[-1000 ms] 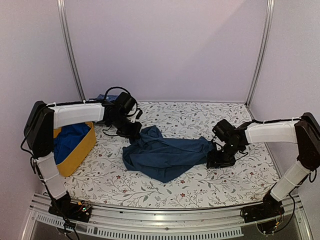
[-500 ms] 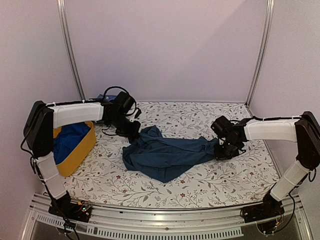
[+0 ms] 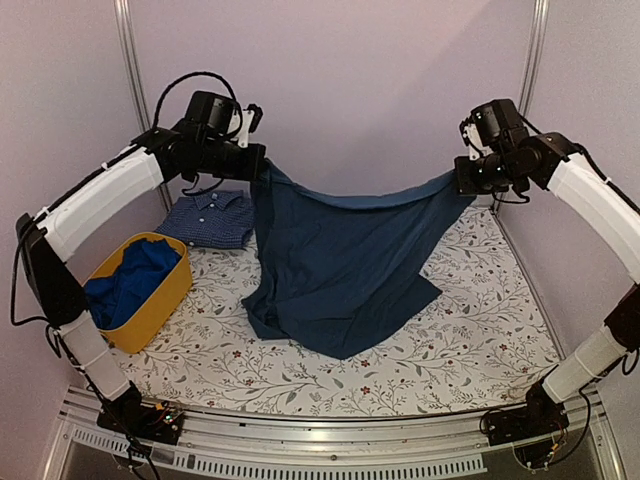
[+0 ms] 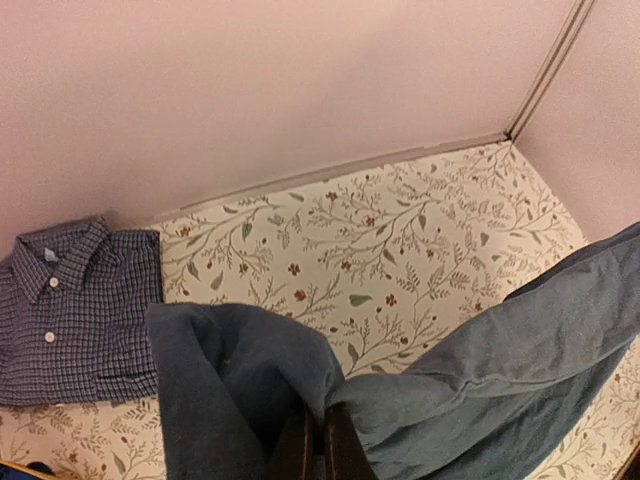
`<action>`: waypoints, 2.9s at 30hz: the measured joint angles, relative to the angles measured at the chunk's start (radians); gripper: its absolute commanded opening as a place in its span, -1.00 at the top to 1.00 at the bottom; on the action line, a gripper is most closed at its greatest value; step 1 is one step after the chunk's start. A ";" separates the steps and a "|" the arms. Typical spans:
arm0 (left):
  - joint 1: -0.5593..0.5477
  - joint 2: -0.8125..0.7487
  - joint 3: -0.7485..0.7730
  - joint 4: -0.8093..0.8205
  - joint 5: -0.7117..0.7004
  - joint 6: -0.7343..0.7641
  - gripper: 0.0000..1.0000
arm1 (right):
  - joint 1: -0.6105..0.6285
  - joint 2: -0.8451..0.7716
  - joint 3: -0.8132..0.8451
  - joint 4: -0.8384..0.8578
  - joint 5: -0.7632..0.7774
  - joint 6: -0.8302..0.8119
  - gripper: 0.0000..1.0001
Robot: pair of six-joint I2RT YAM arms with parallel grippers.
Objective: Fold and stack the mixed laundry pile
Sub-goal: Flatten out the crumpled T-shirt at the center of the board, then move the flattened T-shirt to the center of the board.
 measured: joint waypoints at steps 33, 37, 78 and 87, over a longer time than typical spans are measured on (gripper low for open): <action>-0.475 -0.418 0.162 0.307 -0.300 0.266 1.00 | 0.177 -0.331 0.504 0.070 -0.042 -0.276 1.00; -0.445 -0.340 0.156 0.397 -0.444 0.328 1.00 | 0.156 -0.303 0.424 0.127 0.092 -0.310 1.00; 0.051 0.397 0.002 0.074 0.019 -0.086 -0.68 | -0.329 0.427 -0.126 0.232 -0.719 -0.135 -0.58; 0.058 0.666 0.197 -0.014 0.023 -0.106 -0.55 | -0.328 0.635 -0.021 0.287 -0.711 -0.122 -0.56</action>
